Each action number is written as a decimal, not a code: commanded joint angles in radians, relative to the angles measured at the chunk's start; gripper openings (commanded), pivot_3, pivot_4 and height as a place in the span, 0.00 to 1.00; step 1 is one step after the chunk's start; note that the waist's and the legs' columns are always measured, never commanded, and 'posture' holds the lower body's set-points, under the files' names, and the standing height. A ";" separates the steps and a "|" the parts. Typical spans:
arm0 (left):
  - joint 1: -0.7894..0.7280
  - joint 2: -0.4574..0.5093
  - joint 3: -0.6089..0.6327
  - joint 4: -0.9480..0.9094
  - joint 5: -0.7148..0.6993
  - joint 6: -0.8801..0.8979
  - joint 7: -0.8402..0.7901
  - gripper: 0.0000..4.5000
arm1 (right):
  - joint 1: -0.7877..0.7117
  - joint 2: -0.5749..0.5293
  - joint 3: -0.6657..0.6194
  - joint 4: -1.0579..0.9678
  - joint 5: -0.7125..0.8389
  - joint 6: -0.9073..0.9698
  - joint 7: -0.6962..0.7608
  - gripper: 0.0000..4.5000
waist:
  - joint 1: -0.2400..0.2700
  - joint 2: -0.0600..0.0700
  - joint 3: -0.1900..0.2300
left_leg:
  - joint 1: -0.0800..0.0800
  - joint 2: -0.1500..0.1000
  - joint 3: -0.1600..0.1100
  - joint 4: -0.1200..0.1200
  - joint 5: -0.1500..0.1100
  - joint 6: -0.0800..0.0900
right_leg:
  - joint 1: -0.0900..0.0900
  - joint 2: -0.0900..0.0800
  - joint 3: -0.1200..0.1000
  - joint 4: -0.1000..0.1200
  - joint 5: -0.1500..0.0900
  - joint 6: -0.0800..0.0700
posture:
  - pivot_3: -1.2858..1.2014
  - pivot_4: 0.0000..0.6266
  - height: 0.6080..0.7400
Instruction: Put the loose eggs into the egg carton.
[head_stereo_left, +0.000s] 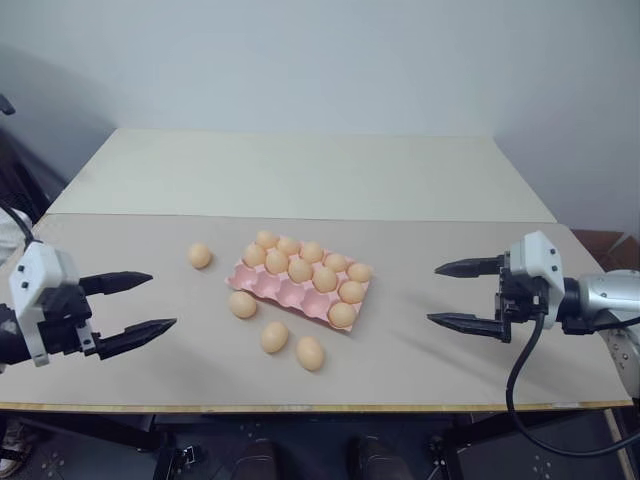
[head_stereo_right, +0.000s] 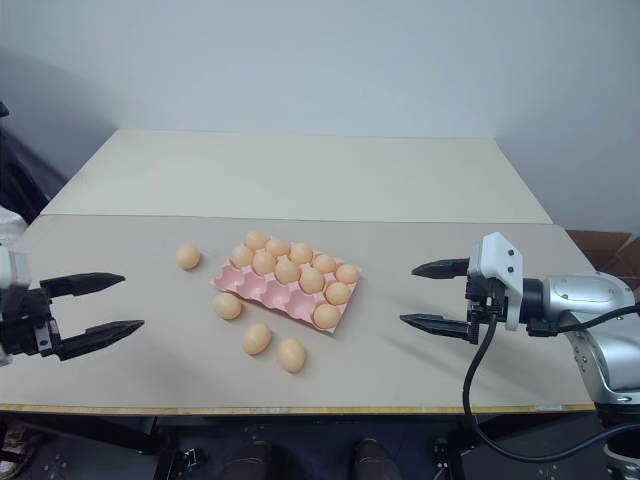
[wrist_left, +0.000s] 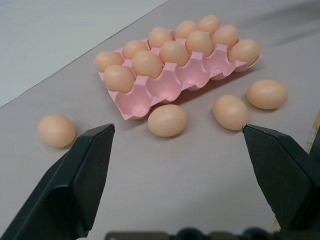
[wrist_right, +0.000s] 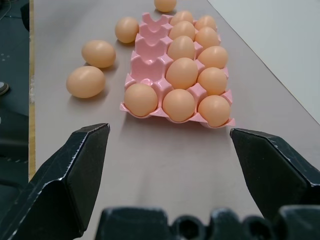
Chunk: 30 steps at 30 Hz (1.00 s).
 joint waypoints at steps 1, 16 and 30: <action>-0.012 0.016 0.020 -0.009 0.005 0.003 0.018 0.99 | -0.018 -0.005 -0.024 -0.017 0.005 -0.021 0.000 1.00 | 0.000 0.000 0.000 | 0.000 0.000 0.000 0.000 0.000 0.000 | 0.000 0.000 0.000 0.000 0.000 0.000 | 0.52 0.24 1.00; -0.014 0.017 0.002 -0.019 -0.008 -0.016 -0.022 0.99 | -0.019 -0.007 -0.005 -0.080 0.031 -0.010 0.023 1.00 | 0.000 0.000 0.000 | -0.001 0.000 0.003 0.000 0.000 0.000 | -0.004 0.000 0.004 0.002 0.000 0.000 | 0.52 0.24 1.00; -0.059 0.017 -0.060 -0.004 -0.005 -0.026 -0.030 0.99 | -0.118 0.162 0.390 -0.166 -0.248 -0.148 -0.037 1.00 | -0.001 -0.001 0.000 | -0.003 0.000 0.006 0.000 0.000 0.000 | -0.010 0.002 0.008 0.004 0.000 0.000 | 0.52 0.24 1.00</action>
